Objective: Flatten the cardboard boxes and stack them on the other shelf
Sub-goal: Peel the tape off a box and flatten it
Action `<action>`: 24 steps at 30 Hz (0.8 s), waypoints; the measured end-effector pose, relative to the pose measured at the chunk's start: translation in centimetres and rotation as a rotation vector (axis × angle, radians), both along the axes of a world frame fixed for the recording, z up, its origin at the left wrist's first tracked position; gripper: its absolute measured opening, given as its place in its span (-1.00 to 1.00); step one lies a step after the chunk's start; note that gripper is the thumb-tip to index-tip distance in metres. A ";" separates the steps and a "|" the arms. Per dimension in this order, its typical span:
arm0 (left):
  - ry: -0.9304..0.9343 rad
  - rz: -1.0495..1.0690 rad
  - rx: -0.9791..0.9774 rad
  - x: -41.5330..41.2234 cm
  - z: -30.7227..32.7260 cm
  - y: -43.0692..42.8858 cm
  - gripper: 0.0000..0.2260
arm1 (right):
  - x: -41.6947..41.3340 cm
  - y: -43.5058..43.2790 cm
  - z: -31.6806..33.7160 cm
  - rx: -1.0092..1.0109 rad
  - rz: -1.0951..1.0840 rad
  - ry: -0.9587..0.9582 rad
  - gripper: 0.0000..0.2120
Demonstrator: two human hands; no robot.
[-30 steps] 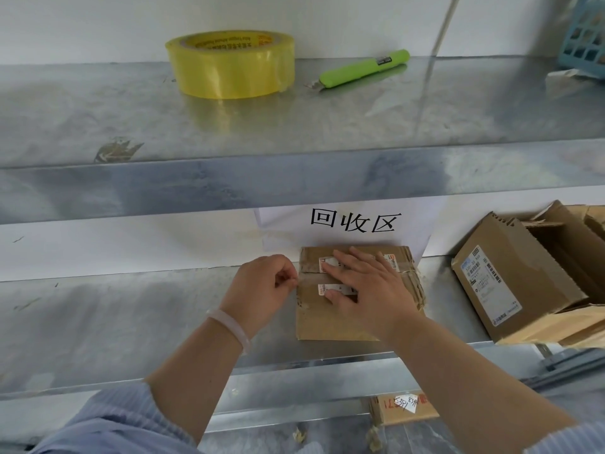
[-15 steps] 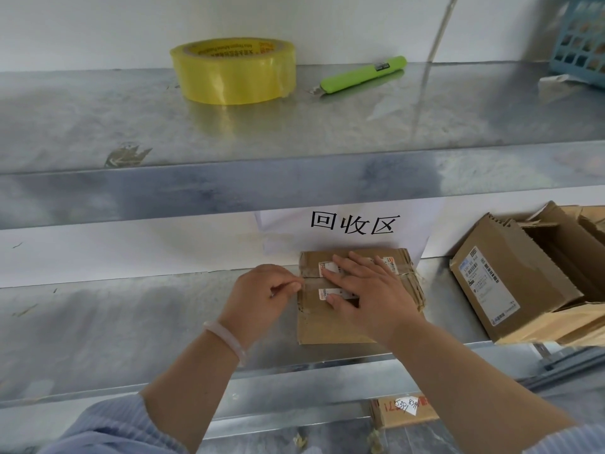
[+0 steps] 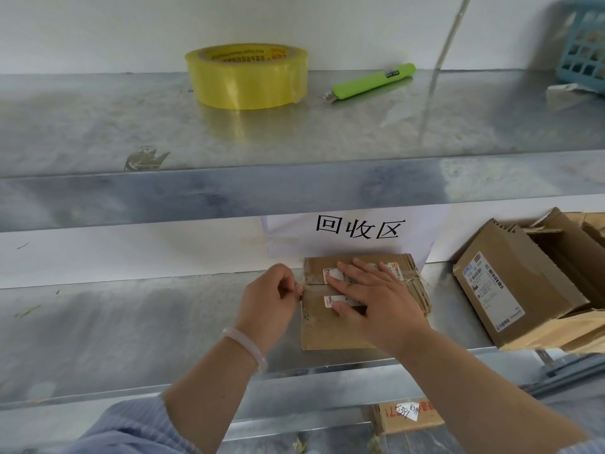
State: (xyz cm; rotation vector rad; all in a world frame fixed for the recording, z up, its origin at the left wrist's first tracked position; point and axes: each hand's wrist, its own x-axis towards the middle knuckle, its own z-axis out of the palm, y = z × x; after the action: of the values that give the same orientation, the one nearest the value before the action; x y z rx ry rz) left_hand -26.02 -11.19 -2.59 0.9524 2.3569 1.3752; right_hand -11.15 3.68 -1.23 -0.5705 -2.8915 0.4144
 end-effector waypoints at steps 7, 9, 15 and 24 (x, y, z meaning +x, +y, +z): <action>-0.501 -0.125 0.066 -2.0 1.1 -0.7 -0.87 | -0.1 0.3 -0.5 -0.016 0.025 0.012 -0.51; -0.518 -0.048 0.060 -2.8 1.3 -0.5 -0.88 | -0.2 0.2 -0.5 -0.040 -0.001 0.052 -0.55; -0.554 -0.092 -0.082 -2.8 0.3 1.9 -0.77 | -1.5 0.4 0.1 -0.072 -0.077 0.196 -0.78; -0.765 -0.026 0.005 -4.8 -0.8 2.3 -0.82 | -1.5 0.2 -0.4 -0.056 -0.095 0.266 -0.71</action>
State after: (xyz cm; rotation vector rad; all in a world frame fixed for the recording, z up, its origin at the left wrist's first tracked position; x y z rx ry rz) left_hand -30.85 -8.91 -3.38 0.3442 1.7482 1.4021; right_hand -12.70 3.90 -1.68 -0.6077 -2.5966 0.5166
